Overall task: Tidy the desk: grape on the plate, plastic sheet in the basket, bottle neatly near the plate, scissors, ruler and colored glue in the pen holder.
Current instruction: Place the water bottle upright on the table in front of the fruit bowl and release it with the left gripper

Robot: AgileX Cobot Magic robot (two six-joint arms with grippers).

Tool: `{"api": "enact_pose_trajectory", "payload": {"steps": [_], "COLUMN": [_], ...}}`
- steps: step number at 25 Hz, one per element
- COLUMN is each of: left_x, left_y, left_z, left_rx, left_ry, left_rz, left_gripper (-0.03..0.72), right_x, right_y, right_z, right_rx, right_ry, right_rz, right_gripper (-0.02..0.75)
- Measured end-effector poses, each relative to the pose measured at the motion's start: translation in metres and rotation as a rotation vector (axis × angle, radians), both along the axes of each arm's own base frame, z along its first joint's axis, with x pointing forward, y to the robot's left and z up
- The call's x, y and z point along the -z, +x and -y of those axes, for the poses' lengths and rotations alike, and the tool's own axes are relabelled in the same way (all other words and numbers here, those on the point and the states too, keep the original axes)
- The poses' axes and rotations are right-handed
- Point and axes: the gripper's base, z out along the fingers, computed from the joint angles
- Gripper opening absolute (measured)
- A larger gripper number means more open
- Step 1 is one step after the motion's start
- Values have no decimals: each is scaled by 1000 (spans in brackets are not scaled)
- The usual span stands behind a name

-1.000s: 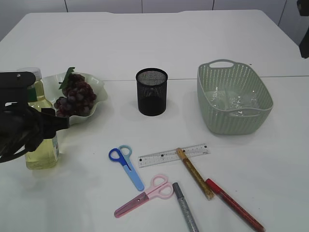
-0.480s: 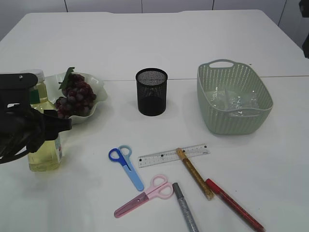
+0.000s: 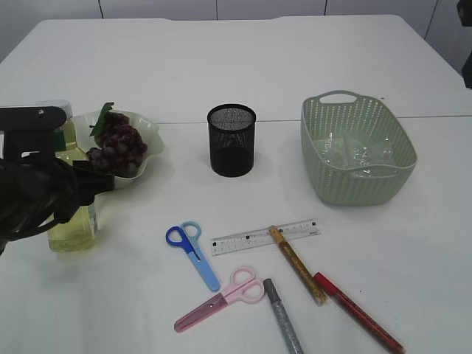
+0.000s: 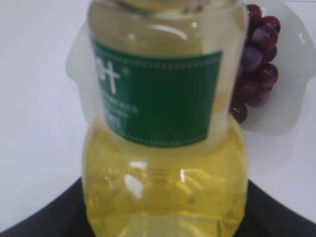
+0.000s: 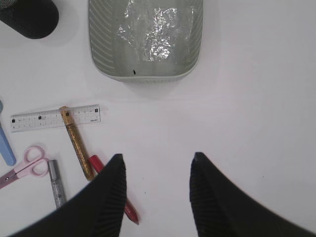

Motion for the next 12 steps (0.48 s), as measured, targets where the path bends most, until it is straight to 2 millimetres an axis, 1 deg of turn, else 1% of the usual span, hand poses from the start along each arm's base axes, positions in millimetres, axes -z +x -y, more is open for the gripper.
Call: {"api": "enact_pose_trajectory", "payload": {"steps": [3,12], "left_x": [1,4], "left_y": [6,10], "left_z": [3,5], "left_rx": [1,-1], "left_ry": [0,22], "left_rz": [5,13], "left_gripper": [422,422], "right_x": [0,0], "right_y": [0,0], "right_z": [0,0], "right_rx": [0,0], "right_ry": [0,0], "right_rz": [0,0], "right_gripper": [317,317]}}
